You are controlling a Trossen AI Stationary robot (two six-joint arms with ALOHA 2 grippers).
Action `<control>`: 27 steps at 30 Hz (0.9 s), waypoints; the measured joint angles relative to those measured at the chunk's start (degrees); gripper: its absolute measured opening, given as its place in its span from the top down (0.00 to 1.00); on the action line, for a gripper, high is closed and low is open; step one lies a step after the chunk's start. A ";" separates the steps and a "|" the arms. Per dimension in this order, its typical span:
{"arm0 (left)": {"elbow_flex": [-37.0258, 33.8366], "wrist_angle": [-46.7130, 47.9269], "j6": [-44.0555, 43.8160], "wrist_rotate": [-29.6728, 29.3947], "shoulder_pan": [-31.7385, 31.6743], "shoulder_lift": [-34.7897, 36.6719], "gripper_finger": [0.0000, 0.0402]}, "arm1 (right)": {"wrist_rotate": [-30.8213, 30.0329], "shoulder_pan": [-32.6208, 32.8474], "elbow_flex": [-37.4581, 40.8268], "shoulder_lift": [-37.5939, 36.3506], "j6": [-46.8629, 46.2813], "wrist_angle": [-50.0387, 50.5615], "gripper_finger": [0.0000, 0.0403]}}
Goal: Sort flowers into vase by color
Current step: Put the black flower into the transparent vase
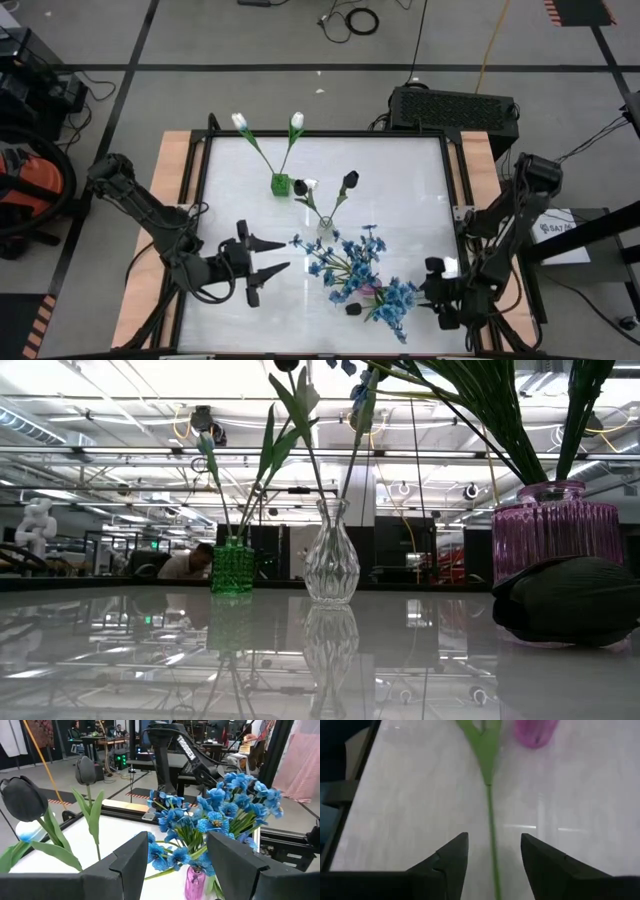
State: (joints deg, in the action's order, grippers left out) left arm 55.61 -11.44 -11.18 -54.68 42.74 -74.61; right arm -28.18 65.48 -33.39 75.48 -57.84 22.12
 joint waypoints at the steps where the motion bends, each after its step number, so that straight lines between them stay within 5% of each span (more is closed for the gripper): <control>1: 0.00 0.09 0.00 0.00 -0.12 0.00 0.48 | -0.02 0.05 0.00 1.05 0.01 -1.30 0.57; 18: 0.00 -0.18 5.97 0.16 -1.06 0.00 0.48 | -0.48 0.06 -0.15 12.01 -1.30 -7.91 0.68; 27: 0.00 -0.11 5.51 0.40 -2.64 0.00 0.48 | 0.33 0.04 -0.18 12.33 1.45 -10.35 0.97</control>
State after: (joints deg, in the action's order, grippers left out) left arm 55.61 -11.55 -5.67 -54.28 40.10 -74.61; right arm -27.86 65.52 -33.56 87.81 -56.39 11.78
